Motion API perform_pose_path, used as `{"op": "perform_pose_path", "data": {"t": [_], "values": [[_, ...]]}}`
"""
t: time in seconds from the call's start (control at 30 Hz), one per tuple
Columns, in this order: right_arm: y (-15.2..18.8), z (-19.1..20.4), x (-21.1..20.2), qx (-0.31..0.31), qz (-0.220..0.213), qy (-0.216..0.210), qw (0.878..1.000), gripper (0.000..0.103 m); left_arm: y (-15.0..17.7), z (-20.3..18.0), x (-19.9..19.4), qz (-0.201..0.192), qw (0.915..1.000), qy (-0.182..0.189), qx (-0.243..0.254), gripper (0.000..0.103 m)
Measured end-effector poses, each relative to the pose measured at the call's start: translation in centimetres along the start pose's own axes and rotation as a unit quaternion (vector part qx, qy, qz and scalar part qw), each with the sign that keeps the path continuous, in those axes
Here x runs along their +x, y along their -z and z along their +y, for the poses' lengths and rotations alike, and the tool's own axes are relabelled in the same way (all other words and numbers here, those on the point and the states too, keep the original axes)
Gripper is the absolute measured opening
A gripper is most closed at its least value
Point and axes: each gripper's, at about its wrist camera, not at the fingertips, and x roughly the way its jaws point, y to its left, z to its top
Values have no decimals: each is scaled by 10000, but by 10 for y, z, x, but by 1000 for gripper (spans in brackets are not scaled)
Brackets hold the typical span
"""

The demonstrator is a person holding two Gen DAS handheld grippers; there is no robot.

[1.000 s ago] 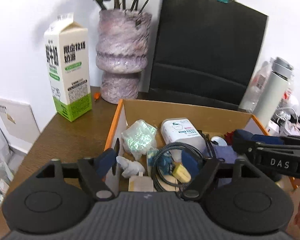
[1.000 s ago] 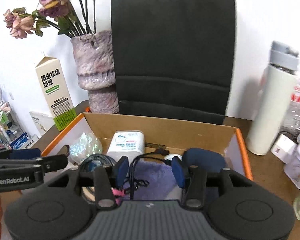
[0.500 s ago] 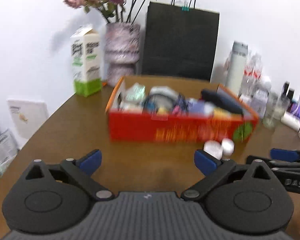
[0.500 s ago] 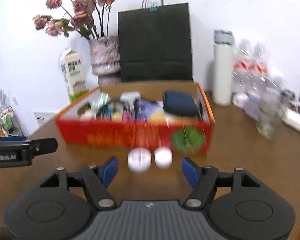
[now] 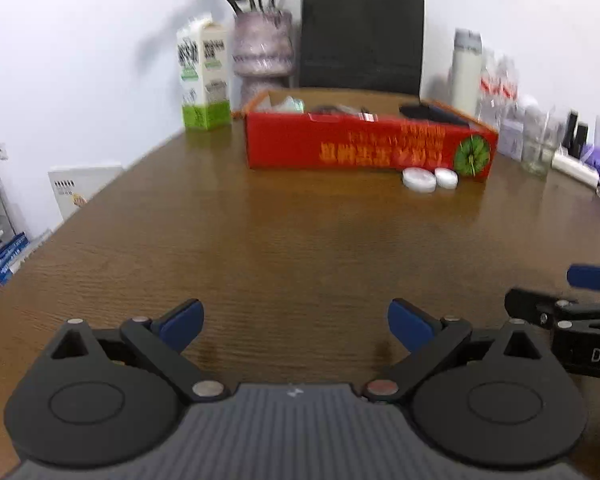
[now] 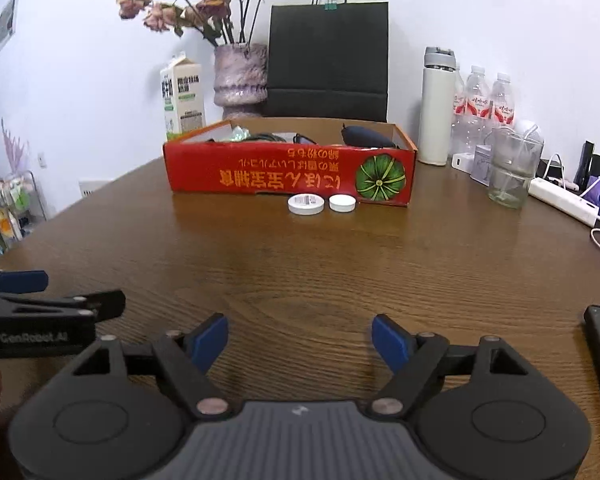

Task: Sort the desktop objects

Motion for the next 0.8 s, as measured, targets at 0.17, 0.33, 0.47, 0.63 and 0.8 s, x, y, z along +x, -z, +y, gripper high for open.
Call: {"op": "perform_pose_path", "data": {"t": [0.17,0.33,0.47,0.63,0.8], "values": [[-1,-2,4,75,121,55,9999,78,2,-4,1,7,9998,48,173,101],[-2,0,9,-10,205,25,9998,78,1,-1,7,232,9996,168,40,101],[-2,3,10,-93,223,-22,9997,78,1,-3,7,224,9995,172,110,101],[-7,-5,17,-7,312,-233,9992,78,1,-2,9,250,9995,177,76,102],[-9,-15,20,233,373,-485,9979,78,-11,-10,18,274,9986,266,363,102]]}}
